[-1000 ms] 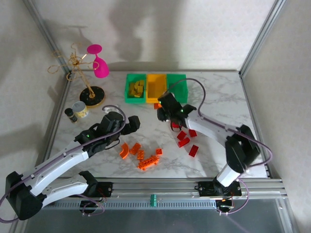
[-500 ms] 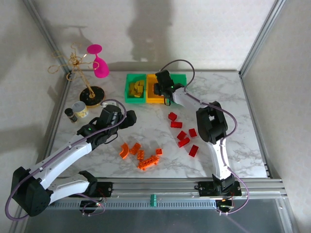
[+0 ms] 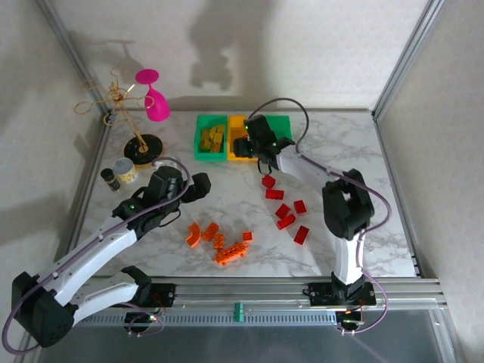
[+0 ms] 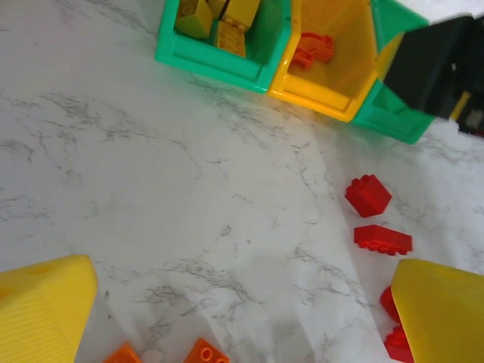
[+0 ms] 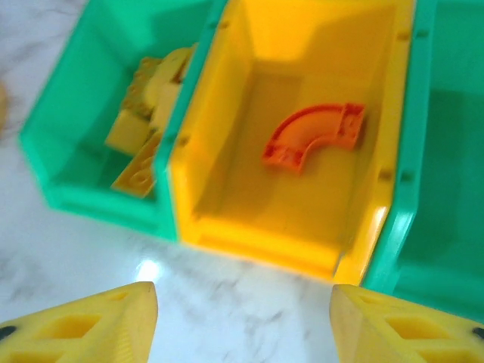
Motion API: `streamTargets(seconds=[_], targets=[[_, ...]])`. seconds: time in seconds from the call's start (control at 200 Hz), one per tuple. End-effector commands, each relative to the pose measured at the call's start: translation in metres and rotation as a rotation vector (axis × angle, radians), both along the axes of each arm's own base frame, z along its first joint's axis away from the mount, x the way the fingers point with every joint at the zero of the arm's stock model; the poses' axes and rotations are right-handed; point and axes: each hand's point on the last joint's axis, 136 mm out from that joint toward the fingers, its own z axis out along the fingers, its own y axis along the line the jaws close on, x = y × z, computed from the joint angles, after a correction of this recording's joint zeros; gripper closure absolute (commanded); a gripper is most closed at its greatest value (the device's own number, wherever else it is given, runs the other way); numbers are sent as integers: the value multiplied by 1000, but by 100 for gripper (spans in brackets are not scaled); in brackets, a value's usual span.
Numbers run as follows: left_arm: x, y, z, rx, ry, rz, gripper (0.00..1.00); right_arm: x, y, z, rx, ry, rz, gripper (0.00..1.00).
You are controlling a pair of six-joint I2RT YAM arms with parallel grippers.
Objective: Sort the legos into containers by color
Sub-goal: Place the lego in the container, then pick up the lego from the bottom-center of the table.
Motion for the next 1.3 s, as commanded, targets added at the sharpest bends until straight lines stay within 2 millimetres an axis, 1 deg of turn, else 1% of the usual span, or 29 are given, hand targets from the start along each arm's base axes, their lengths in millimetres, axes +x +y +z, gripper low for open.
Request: streamTargets(seconds=[0.0, 0.015, 0.07, 0.265, 0.305, 0.391, 0.511, 0.601, 0.711, 0.901, 0.981, 1.091, 1.232, 1.297], targets=[[-20, 2, -13, -30, 55, -18, 0, -42, -4, 2, 11, 47, 15, 36], [-22, 2, -14, -32, 58, -20, 0, -54, 2, 1, 7, 53, 35, 35], [-30, 3, -19, -41, 73, -28, 0, -78, 2, -5, -1, 81, 52, 34], [-54, 4, -43, -55, 136, -62, 0, -144, -11, -30, -46, 165, 35, 29], [-57, 3, -47, -64, 145, -66, 0, -156, -13, -34, -50, 179, 34, 26], [-64, 0, -55, -82, 162, -82, 0, -180, -20, -52, -83, 236, 19, 22], [-72, -1, -66, -70, 192, -92, 0, -210, -29, -72, -138, 274, -12, 20], [-74, -4, -70, -80, 197, -96, 0, -229, -29, -88, -123, 320, -29, 20], [-75, -6, -74, -82, 202, -98, 0, -244, -24, -102, -134, 352, -29, 24], [-75, -5, -76, -75, 202, -92, 0, -257, -18, -120, -164, 379, -42, 32], [-75, -4, -77, -73, 203, -90, 0, -259, -15, -126, -170, 390, -40, 36], [-75, -3, -78, -69, 203, -87, 0, -258, -20, -135, -212, 388, -56, 44], [-75, -2, -79, -61, 202, -81, 0, -258, -19, -142, -224, 389, -49, 46], [-75, -1, -80, -58, 202, -78, 0, -257, -17, -145, -229, 390, -44, 49]])
